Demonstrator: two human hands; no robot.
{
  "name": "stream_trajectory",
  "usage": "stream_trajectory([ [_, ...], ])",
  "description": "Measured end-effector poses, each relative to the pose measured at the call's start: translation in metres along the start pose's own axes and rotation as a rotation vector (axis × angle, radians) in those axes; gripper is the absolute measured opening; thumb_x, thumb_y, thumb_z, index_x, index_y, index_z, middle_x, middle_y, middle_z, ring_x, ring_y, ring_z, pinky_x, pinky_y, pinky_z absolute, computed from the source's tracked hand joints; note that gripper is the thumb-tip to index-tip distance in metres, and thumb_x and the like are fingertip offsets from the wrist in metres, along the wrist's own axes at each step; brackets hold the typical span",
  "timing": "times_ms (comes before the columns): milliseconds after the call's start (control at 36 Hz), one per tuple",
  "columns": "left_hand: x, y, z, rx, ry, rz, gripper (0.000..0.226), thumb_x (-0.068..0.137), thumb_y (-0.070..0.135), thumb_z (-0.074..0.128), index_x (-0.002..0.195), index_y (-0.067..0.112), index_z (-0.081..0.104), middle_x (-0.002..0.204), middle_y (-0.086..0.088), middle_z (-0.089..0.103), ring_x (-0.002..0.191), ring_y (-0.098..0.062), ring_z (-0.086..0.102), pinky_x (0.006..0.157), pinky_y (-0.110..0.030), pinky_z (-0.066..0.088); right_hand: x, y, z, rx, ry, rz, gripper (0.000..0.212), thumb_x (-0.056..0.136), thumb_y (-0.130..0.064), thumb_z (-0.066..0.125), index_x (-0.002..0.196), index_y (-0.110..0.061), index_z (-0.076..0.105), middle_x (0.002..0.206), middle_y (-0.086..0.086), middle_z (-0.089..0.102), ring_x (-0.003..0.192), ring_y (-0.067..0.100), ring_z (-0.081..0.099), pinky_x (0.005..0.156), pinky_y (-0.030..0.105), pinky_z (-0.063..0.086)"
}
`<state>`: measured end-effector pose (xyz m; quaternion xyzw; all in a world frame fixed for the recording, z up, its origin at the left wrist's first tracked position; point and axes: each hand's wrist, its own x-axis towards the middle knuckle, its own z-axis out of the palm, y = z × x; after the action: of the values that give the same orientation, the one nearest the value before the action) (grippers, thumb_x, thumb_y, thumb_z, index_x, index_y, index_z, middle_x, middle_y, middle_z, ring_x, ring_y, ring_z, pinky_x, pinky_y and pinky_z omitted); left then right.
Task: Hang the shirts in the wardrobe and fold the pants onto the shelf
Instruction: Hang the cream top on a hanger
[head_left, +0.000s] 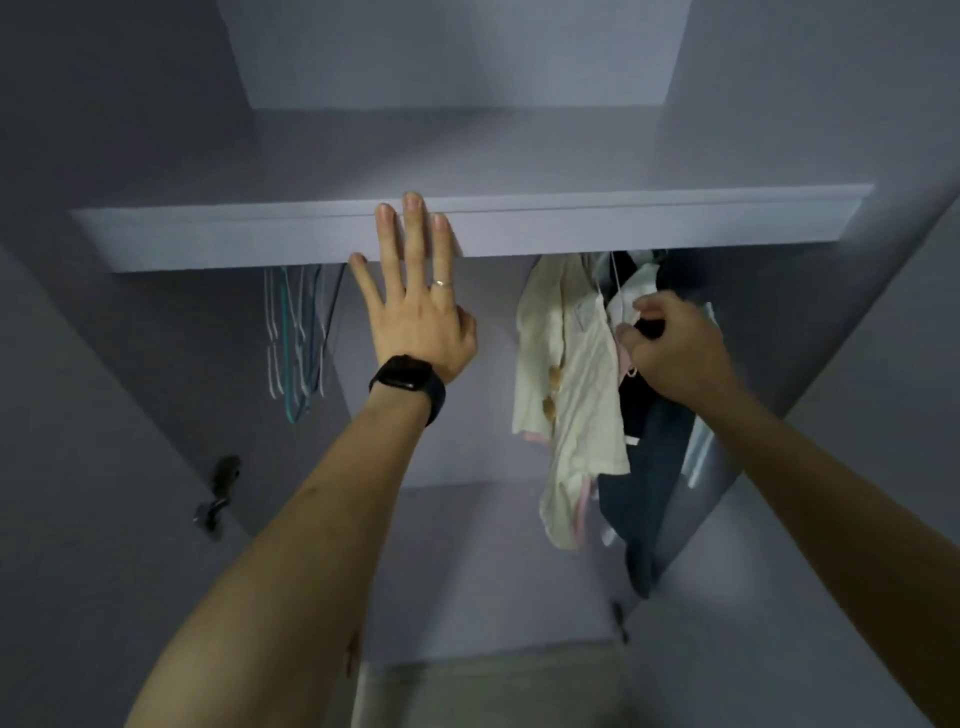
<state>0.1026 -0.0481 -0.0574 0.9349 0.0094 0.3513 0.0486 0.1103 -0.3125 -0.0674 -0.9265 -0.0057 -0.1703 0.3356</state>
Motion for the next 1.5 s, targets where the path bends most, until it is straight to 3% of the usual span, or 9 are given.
stream_trajectory([
  [167, -0.049, 0.040, -0.005, -0.292, -0.137, -0.052, 0.081, 0.083, 0.026, 0.061, 0.157, 0.024, 0.025, 0.168, -0.006, 0.001, 0.154, -0.030, 0.000, 0.122, -0.060, 0.006, -0.062, 0.016, -0.035, 0.145, 0.112, -0.099, 0.029, 0.096, -0.039, 0.060, 0.124, -0.034, 0.062, 0.121, -0.015, 0.065, 0.101, -0.002, 0.058, 0.084, 0.013, 0.041],
  [278, -0.114, 0.072, 0.020, -0.467, -0.292, -0.007, 0.070, 0.091, 0.021, 0.060, 0.155, 0.021, 0.033, 0.162, -0.010, 0.028, 0.149, -0.029, 0.023, 0.121, -0.054, 0.019, -0.114, 0.049, -0.030, 0.233, 0.167, 0.035, 0.034, 0.093, -0.048, 0.055, 0.126, -0.043, 0.060, 0.119, -0.030, 0.057, 0.107, -0.006, 0.053, 0.094, 0.025, 0.043],
  [500, -0.253, 0.115, 0.073, -0.575, -0.741, -0.021, 0.062, 0.096, 0.021, 0.057, 0.154, 0.019, 0.036, 0.156, -0.007, 0.041, 0.143, -0.027, 0.035, 0.119, -0.042, 0.027, -0.258, 0.126, 0.010, 0.121, 0.103, 0.125, 0.022, 0.096, -0.015, 0.065, 0.115, -0.007, 0.073, 0.116, 0.006, 0.072, 0.105, 0.013, 0.062, 0.100, 0.012, 0.038],
  [611, -0.284, 0.131, 0.086, -0.621, -0.909, 0.048, 0.060, 0.097, 0.022, 0.058, 0.153, 0.017, 0.038, 0.156, -0.006, 0.042, 0.143, -0.025, 0.037, 0.119, -0.041, 0.030, -0.310, 0.140, 0.019, -0.017, 0.079, 0.285, 0.024, 0.093, -0.013, 0.071, 0.117, -0.012, 0.074, 0.122, 0.007, 0.071, 0.113, 0.021, 0.057, 0.102, 0.017, 0.032],
  [778, -0.299, 0.149, 0.100, -0.724, -1.073, 0.363, 0.057, 0.094, 0.015, 0.062, 0.148, 0.013, 0.045, 0.148, -0.007, 0.051, 0.135, -0.026, 0.048, 0.113, -0.035, 0.037, -0.364, 0.144, 0.021, -0.136, 0.090, 0.565, 0.025, 0.095, -0.020, 0.070, 0.119, -0.016, 0.074, 0.127, 0.008, 0.069, 0.118, 0.033, 0.061, 0.103, 0.040, 0.046],
  [889, -0.306, 0.155, 0.101, -0.766, -1.163, 0.527, 0.056, 0.095, 0.016, 0.059, 0.149, 0.014, 0.045, 0.149, -0.007, 0.050, 0.135, -0.026, 0.046, 0.111, -0.041, 0.040, -0.396, 0.123, 0.022, -0.227, 0.260, 0.695, 0.023, 0.092, -0.019, 0.073, 0.114, -0.016, 0.076, 0.120, 0.005, 0.072, 0.110, 0.025, 0.064, 0.098, 0.025, 0.039],
  [1000, -0.317, 0.173, 0.102, -0.790, -1.255, 0.722, 0.055, 0.098, 0.016, 0.056, 0.151, 0.016, 0.041, 0.155, -0.006, 0.043, 0.142, -0.024, 0.038, 0.115, -0.040, 0.035, -0.425, 0.102, 0.019, -0.297, 0.377, 0.841, 0.023, 0.089, -0.009, 0.074, 0.112, -0.010, 0.075, 0.115, 0.009, 0.073, 0.105, 0.029, 0.067, 0.095, 0.042, 0.051],
  [1389, -0.429, 0.273, -0.004, -0.926, -1.275, 1.510, 0.059, 0.093, 0.021, 0.058, 0.150, 0.020, 0.044, 0.151, -0.007, 0.046, 0.134, -0.029, 0.047, 0.109, -0.041, 0.040, -0.602, 0.029, -0.003, -0.297, 0.861, 1.496, 0.025, 0.093, -0.021, 0.070, 0.118, -0.020, 0.072, 0.117, 0.002, 0.069, 0.107, 0.028, 0.062, 0.090, 0.027, 0.041],
  [1500, -0.471, 0.300, -0.030, -0.919, -1.308, 1.656, 0.057, 0.092, 0.020, 0.059, 0.147, 0.018, 0.047, 0.153, -0.004, 0.043, 0.135, -0.028, 0.047, 0.108, -0.043, 0.042, -0.644, 0.021, -0.010, -0.261, 0.958, 1.585, 0.027, 0.095, -0.024, 0.069, 0.122, -0.020, 0.070, 0.122, 0.006, 0.069, 0.115, 0.030, 0.060, 0.098, 0.039, 0.045],
])
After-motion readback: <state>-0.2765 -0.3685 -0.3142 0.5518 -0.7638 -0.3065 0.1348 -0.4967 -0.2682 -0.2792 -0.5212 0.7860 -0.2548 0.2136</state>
